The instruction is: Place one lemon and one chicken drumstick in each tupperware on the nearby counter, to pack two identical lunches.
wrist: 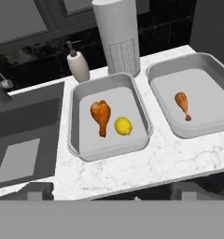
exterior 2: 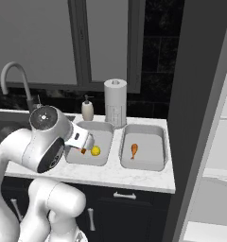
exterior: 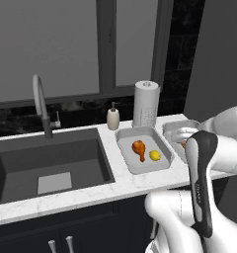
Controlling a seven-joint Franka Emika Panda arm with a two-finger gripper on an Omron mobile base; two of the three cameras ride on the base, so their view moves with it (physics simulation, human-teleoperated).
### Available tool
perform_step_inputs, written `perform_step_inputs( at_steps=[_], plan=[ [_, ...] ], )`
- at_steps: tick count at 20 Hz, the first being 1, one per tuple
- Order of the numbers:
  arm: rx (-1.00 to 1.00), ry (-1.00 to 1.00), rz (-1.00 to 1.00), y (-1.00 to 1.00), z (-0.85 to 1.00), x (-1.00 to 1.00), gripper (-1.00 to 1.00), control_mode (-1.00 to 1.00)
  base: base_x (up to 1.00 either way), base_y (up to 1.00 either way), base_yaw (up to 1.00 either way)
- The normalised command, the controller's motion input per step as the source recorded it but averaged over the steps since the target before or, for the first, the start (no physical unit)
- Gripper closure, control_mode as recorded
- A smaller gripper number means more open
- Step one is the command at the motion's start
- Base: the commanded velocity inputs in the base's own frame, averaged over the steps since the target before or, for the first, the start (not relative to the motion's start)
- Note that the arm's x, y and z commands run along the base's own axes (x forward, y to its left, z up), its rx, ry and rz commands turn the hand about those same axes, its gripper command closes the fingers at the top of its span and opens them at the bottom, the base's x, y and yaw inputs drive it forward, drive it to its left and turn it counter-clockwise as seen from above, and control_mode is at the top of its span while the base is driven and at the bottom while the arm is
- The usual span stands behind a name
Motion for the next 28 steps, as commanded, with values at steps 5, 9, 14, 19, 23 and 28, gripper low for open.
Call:
perform_step_inputs(
  at_steps=[5, 9, 14, 19, 23, 28],
  plan=[
    [-0.12, 0.05, -0.11, 0.36, 0.00, -0.62, -1.00, -1.00, 0.00, 0.00, 0.00],
    [-0.19, 0.03, -0.14, 0.21, 0.00, -0.61, -1.00, -1.00, 0.00, 0.00, 0.00],
    [-0.04, 0.00, -0.03, 0.02, 0.00, -0.14, -1.00, 1.00, -0.67, -0.02, -0.11],
    [0.00, 0.00, 0.00, 0.00, 0.00, 0.00, -1.00, 1.00, -1.00, -0.55, -0.09],
    [0.00, 0.00, 0.00, 0.00, 0.00, 0.00, -1.00, 1.00, -0.93, -0.99, -0.03],
    [0.00, 0.00, 0.00, 0.00, 0.00, 0.00, -1.00, 1.00, -0.43, -1.00, -0.02]
  ],
)
